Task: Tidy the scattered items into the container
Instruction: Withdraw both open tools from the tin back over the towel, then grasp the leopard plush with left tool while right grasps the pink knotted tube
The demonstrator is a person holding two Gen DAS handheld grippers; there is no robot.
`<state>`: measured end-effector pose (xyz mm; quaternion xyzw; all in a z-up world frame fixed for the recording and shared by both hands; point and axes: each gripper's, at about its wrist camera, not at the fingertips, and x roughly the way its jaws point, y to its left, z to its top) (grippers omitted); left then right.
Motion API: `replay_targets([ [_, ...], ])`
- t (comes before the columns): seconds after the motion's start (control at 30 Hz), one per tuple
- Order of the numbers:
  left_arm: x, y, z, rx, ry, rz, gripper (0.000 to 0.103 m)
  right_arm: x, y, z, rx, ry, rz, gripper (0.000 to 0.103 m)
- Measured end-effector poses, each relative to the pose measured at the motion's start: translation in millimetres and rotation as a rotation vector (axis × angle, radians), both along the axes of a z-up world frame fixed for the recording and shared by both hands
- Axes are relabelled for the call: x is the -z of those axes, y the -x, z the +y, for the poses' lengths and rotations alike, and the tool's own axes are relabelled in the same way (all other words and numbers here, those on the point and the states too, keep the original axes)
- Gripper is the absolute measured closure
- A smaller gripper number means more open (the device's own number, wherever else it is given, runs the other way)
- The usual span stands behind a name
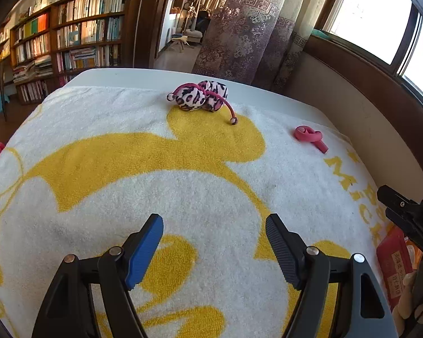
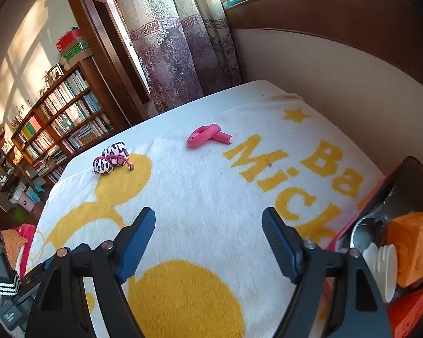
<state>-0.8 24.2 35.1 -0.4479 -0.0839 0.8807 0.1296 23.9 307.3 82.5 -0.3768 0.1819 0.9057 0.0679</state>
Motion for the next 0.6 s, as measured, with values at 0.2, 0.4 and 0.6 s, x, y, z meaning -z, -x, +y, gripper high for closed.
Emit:
replay_targets([
  [0.2, 5.7, 26.3, -12.4, -0.019, 0.025, -0.03, 0.026, 10.9, 52.3, 5.1, 0.019, 0.008, -0.05, 0.022],
  [0.4, 11.5, 68.5, -17.7, -0.034, 0.055, -0.046, 0.026, 17.3, 91.4, 9.0, 0.013, -0.014, -0.099, 0.022],
  [0.6, 11.4, 119.4, -12.1, -0.035, 0.092, 0.016, 0.026, 18.6, 123.4, 7.9, -0.026, -0.018, -0.136, 0.022],
])
